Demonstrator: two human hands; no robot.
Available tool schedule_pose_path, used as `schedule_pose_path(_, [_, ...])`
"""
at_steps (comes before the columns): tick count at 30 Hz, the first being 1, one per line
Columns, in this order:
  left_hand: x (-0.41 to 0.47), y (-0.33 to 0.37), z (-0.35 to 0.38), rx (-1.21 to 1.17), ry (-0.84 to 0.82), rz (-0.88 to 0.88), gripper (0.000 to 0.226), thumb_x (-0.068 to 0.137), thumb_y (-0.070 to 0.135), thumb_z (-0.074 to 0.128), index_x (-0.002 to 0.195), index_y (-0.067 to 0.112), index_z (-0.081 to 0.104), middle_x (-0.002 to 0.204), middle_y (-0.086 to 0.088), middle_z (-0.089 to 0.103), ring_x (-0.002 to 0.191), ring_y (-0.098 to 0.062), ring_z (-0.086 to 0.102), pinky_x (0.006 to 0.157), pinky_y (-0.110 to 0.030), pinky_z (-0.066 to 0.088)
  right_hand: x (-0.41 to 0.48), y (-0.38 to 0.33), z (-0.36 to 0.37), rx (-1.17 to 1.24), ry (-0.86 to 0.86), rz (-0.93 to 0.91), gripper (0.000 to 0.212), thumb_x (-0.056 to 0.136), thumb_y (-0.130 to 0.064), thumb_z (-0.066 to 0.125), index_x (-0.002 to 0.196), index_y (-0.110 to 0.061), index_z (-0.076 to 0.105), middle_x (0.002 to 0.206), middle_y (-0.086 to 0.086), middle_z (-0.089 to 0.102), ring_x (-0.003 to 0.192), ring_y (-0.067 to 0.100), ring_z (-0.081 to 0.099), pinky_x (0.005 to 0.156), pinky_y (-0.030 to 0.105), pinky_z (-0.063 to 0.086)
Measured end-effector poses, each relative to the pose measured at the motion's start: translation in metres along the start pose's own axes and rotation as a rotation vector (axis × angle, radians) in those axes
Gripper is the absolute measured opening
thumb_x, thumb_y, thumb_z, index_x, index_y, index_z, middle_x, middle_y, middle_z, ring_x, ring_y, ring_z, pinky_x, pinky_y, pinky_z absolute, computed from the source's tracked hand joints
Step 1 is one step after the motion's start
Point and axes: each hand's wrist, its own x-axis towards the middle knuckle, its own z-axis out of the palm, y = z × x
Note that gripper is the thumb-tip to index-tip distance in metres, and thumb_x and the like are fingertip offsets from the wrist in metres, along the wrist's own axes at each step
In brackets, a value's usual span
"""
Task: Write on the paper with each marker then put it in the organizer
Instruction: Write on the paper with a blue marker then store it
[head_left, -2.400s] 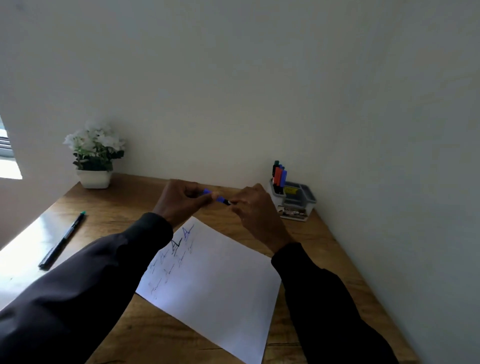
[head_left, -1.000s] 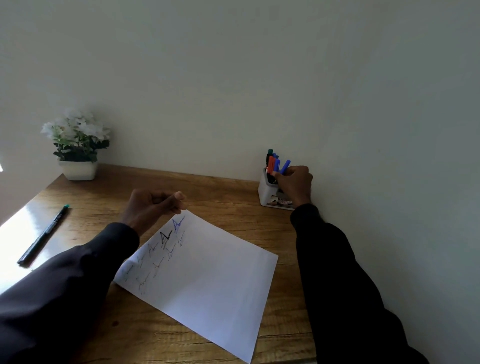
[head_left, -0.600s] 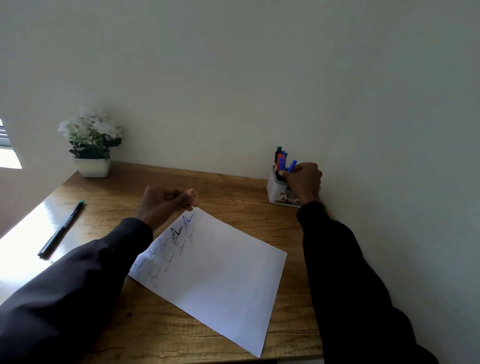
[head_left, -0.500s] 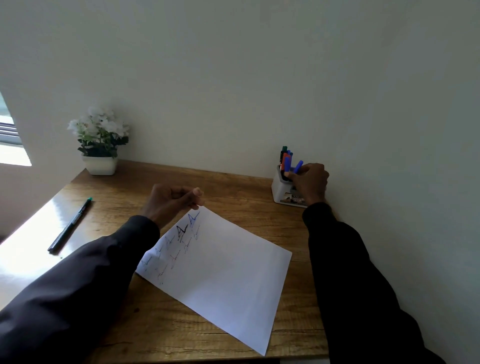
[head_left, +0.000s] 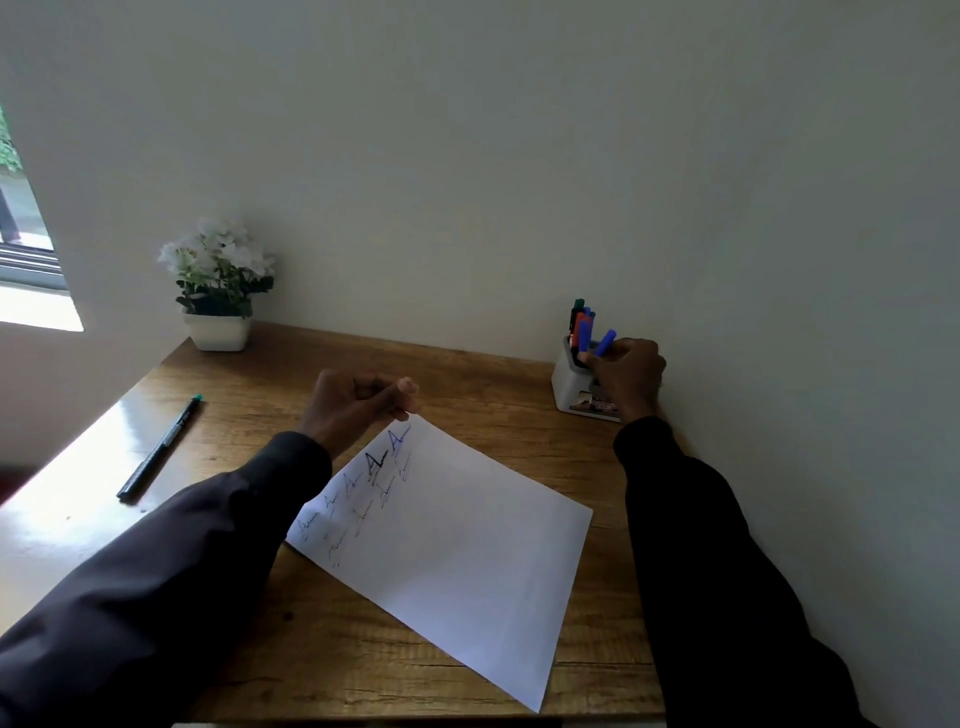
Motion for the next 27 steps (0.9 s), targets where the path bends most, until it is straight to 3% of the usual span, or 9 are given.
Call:
schedule_pose_path(9, [-0.001, -0.004, -0.009, -0.015, 0.016, -0.025, 0.015, 0.09, 0.019, 0.071, 0.098, 0.007, 0.076, 0.082, 0.0, 0.079, 0.074, -0.011, 0.075, 0.065, -0.012, 0.055, -0.007, 0.005, -0.005, 0.12, 0.107, 0.073, 0.027, 0.079, -0.005, 0.085, 0.103, -0.001, 0.074, 0.097, 0.016, 0.077, 0.087, 0.024, 0.075, 0.079, 0.037, 0.064])
schedule_pose_path(12, [-0.003, -0.006, -0.013, -0.01, 0.02, -0.028, 0.015, 0.089, 0.019, 0.072, 0.097, 0.008, 0.077, 0.082, -0.001, 0.079, 0.075, -0.012, 0.075, 0.066, -0.013, 0.056, -0.019, 0.009, -0.005, 0.156, 0.136, 0.076, 0.022, 0.08, 0.002, 0.078, 0.101, -0.003, 0.073, 0.1, 0.015, 0.076, 0.09, 0.024, 0.073, 0.077, 0.03, 0.059])
schedule_pose_path(14, [-0.007, -0.006, -0.015, -0.003, 0.03, -0.035, 0.011, 0.09, 0.019, 0.072, 0.095, 0.011, 0.076, 0.08, 0.002, 0.079, 0.074, -0.01, 0.075, 0.064, -0.011, 0.054, -0.033, 0.005, -0.003, 0.189, 0.118, 0.036, 0.018, 0.083, 0.003, 0.075, 0.098, -0.006, 0.073, 0.1, 0.011, 0.074, 0.088, 0.019, 0.068, 0.08, 0.032, 0.06])
schedule_pose_path(17, [-0.014, -0.005, -0.021, 0.017, 0.044, -0.042, 0.006, 0.089, 0.019, 0.072, 0.092, 0.014, 0.075, 0.078, 0.005, 0.078, 0.072, -0.008, 0.075, 0.062, -0.01, 0.054, -0.061, -0.007, 0.005, 0.262, -0.013, -0.052, 0.015, 0.089, -0.003, 0.074, 0.09, -0.018, 0.07, 0.089, 0.001, 0.071, 0.084, 0.017, 0.069, 0.081, 0.033, 0.061])
schedule_pose_path(20, [-0.022, -0.003, -0.031, 0.058, 0.067, -0.051, 0.004, 0.089, 0.018, 0.072, 0.085, 0.018, 0.074, 0.07, 0.009, 0.076, 0.067, -0.005, 0.073, 0.061, -0.011, 0.054, -0.084, -0.015, 0.021, 0.352, -0.195, -0.114, 0.02, 0.089, -0.004, 0.074, 0.085, -0.024, 0.071, 0.086, 0.002, 0.075, 0.08, 0.02, 0.072, 0.077, 0.033, 0.06])
schedule_pose_path(24, [-0.032, -0.003, -0.052, 0.116, 0.105, -0.031, 0.007, 0.089, 0.013, 0.074, 0.09, 0.007, 0.077, 0.061, 0.006, 0.073, 0.059, -0.005, 0.068, 0.064, -0.018, 0.057, -0.109, -0.035, 0.043, 0.434, -0.352, -0.143, 0.017, 0.089, 0.002, 0.074, 0.084, -0.015, 0.074, 0.073, 0.004, 0.073, 0.057, 0.005, 0.063, 0.062, 0.028, 0.055])
schedule_pose_path(27, [-0.042, -0.001, -0.072, 0.121, 0.152, -0.056, 0.008, 0.089, 0.013, 0.075, 0.093, 0.006, 0.076, 0.071, 0.003, 0.075, 0.061, -0.009, 0.07, 0.065, -0.021, 0.059, -0.129, -0.051, 0.057, 0.461, -0.5, -0.183, 0.011, 0.091, -0.001, 0.073, 0.089, -0.012, 0.074, 0.076, 0.004, 0.073, 0.06, 0.006, 0.065, 0.061, 0.022, 0.055])
